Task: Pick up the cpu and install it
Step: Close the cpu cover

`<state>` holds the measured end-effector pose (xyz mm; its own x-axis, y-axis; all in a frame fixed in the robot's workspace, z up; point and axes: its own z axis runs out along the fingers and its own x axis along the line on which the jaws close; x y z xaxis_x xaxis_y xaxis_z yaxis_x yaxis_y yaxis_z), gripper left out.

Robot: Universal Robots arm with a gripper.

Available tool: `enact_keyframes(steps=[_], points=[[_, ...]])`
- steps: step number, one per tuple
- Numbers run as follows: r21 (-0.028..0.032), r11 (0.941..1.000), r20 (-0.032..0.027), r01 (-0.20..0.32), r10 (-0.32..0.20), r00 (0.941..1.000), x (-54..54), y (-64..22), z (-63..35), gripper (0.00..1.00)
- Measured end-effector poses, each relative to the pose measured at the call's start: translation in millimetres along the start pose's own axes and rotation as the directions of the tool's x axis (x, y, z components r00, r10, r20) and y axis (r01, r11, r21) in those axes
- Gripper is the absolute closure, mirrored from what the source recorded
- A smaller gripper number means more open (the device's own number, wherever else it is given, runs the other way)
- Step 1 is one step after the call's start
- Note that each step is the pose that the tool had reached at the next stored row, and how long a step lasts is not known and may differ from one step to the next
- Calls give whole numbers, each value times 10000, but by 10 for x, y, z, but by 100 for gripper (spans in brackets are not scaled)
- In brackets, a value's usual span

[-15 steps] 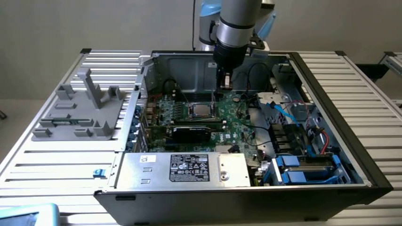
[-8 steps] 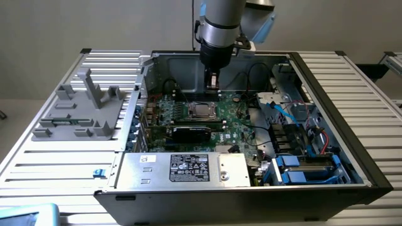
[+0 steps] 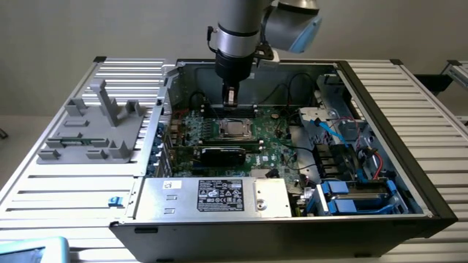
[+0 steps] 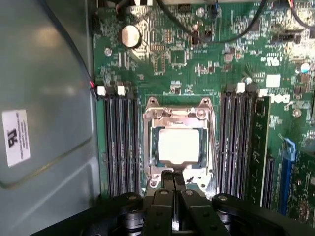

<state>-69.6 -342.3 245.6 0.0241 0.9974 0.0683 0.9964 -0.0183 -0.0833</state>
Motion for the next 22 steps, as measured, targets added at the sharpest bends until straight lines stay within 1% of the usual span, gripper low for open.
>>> enact_keyframes(steps=[3,6,11,17,22], points=[[-9,10000,12,0,0,10000,-5,-79,53,89],[-36,10000,28,1,-1,10000,-9,-120,98,89],[-92,10000,79,1,0,10000,-13,-118,157,89],[-179,9998,148,2,0,9999,-17,-112,221,89],[-208,9998,196,1,3,9998,-22,-107,291,89]])
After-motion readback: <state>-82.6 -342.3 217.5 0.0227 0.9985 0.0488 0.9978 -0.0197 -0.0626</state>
